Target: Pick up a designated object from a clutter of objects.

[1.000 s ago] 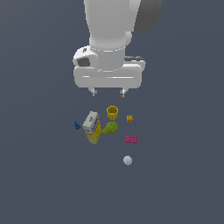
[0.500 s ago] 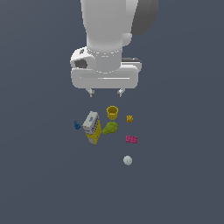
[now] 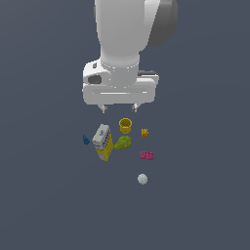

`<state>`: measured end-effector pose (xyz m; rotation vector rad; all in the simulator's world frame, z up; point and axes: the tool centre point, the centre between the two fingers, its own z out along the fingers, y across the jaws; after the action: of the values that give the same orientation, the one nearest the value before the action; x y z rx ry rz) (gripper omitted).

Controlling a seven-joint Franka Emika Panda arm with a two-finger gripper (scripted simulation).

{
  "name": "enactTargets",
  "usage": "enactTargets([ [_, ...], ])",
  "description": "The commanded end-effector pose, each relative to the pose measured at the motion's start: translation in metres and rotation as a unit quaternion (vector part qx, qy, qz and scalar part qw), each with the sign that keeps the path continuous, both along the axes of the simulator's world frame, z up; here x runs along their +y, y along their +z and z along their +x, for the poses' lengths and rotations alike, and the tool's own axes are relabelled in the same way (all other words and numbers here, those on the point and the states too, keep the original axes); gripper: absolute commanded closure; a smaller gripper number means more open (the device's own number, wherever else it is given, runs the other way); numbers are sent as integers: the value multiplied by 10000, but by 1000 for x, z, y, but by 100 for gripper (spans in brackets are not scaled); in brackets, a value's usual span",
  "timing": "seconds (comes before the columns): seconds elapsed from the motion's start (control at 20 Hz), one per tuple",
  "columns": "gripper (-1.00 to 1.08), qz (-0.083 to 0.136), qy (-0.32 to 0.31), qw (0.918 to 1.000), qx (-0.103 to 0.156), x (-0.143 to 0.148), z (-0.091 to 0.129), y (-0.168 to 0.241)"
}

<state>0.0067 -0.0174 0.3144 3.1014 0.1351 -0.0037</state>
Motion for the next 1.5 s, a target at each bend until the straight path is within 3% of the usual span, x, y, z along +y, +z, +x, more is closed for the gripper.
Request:
enactTargets([
  [0.0,-92,-28,217,9998,15,3,3,-9],
  [0.35,-92,-120,1149,9933,71,16,15,-44],
  [0.7,-92,-173,2362,9714,145,35,25,-92],
  [1.05,-92,-154,3557,9343,198,58,31,-140],
  [1.45,-92,-52,4854,8740,207,89,30,-193],
])
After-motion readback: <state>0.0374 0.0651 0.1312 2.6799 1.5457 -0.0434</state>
